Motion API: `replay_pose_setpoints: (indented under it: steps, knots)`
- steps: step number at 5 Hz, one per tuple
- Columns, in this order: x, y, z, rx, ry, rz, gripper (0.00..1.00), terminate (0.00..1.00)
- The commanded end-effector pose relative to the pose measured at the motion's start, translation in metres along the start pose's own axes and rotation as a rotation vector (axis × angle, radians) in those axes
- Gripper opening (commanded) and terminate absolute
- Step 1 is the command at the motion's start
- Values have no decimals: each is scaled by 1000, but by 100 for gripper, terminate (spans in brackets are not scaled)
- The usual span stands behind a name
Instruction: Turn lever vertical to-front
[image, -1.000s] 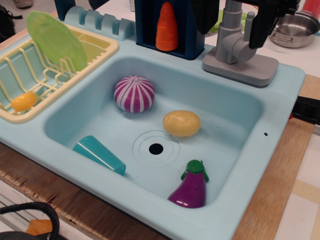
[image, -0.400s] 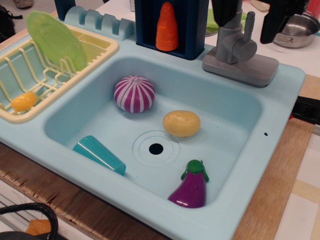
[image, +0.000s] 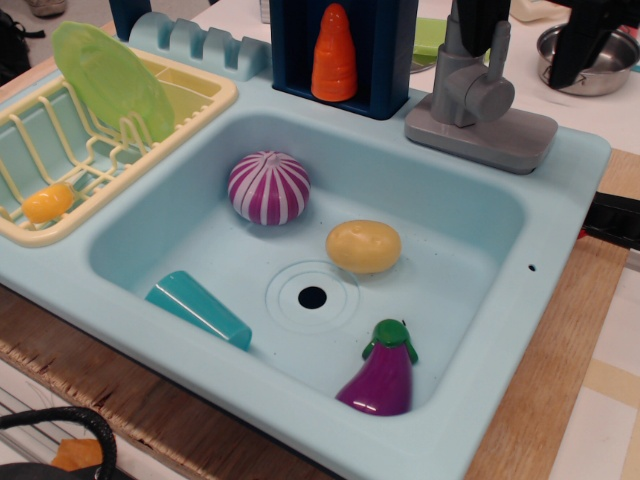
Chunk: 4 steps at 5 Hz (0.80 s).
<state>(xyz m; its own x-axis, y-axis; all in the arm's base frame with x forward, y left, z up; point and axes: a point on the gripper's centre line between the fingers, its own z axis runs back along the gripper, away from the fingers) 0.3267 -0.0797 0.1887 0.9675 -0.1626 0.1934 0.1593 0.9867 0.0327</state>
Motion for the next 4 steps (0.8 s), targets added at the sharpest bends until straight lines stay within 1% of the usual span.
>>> replay_pose_setpoints:
  steps: [1, 3, 4]
  knots:
    - [8, 6, 16, 19, -69, 15, 0, 0]
    - [1, 17, 12, 30, -88, 46, 0, 0]
    - [-17, 23, 8, 22, -82, 106, 0, 0]
